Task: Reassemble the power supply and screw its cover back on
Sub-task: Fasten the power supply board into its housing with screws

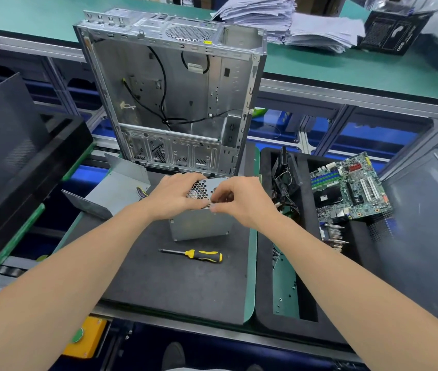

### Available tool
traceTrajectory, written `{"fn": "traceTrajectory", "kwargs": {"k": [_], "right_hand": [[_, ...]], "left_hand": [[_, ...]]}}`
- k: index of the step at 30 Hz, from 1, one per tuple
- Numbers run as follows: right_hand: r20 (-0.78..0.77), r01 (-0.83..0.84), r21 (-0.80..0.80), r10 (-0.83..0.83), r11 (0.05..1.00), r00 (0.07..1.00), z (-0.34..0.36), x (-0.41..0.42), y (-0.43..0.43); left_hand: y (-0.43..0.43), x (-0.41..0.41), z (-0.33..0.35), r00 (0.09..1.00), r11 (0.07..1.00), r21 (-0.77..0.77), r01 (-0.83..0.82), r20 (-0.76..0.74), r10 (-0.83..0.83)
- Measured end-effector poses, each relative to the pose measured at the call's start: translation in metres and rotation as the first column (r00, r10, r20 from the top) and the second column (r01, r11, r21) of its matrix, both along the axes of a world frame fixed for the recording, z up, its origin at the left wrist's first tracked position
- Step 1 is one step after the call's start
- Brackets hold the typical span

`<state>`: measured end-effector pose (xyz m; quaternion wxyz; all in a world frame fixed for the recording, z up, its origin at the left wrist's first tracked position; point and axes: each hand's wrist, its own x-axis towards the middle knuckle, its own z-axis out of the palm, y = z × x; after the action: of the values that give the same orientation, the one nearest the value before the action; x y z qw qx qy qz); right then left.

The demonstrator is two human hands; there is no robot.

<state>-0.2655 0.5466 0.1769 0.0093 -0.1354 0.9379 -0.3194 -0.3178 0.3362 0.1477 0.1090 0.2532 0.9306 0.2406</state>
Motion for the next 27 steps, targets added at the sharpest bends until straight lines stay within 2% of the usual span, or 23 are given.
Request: {"fn": "traceTrajectory", "kwargs": {"k": [4,6,7,8,11,13,17,19,21,23,25,27], "right_hand": [[-0.24,-0.026,0.049,0.037,0.998,0.97,-0.014,0.016,0.007],[-0.388,-0.074,0.131,0.119,0.989,0.914,-0.027,0.031,0.008],[-0.403,-0.109,0.193,0.181,0.975,0.897,-0.036,0.039,0.009],[-0.356,-0.151,0.265,0.242,0.952,0.902,-0.047,0.045,0.008],[-0.023,-0.249,0.481,0.296,0.841,0.955,-0.076,0.054,0.004],[0.109,-0.284,0.502,0.267,0.817,0.958,-0.091,0.057,0.002],[0.096,-0.245,0.476,0.227,0.845,0.969,-0.103,0.059,-0.003],[0.085,-0.224,0.366,0.207,0.903,0.975,-0.096,0.058,-0.004],[0.063,-0.196,0.168,0.188,0.966,0.98,-0.078,0.056,-0.003],[0.037,-0.137,-0.025,0.138,0.99,0.99,-0.055,0.053,-0.004],[0.069,-0.029,-0.242,0.047,0.97,0.997,-0.032,0.052,-0.006],[0.102,0.074,-0.43,-0.033,0.9,0.994,-0.01,0.05,-0.005]], "left_hand": [[0.001,0.0,0.0,1.0,1.0,-0.018,-0.003,0.003,0.003],[0.001,-0.001,0.0,1.0,1.0,-0.021,0.0,0.016,0.001],[0.001,-0.001,0.0,1.0,1.0,-0.019,-0.002,0.023,0.002],[0.001,-0.002,0.0,1.0,1.0,-0.015,-0.005,0.028,0.006],[0.002,-0.001,0.0,0.999,1.0,0.016,-0.025,0.028,0.025],[0.002,-0.001,0.0,0.999,1.0,0.018,-0.026,0.025,0.026],[0.002,-0.001,-0.001,0.995,0.996,0.07,-0.056,0.085,0.05],[0.002,-0.003,-0.001,0.991,0.993,0.088,-0.075,0.122,0.064],[0.003,-0.004,-0.002,0.986,0.992,0.083,-0.092,0.144,0.079],[0.004,-0.005,-0.002,0.985,0.993,0.059,-0.104,0.143,0.095],[0.005,-0.007,0.0,0.989,0.996,0.007,-0.087,0.12,0.086],[0.007,-0.012,0.007,0.989,0.996,-0.06,-0.06,0.131,0.067]]}}
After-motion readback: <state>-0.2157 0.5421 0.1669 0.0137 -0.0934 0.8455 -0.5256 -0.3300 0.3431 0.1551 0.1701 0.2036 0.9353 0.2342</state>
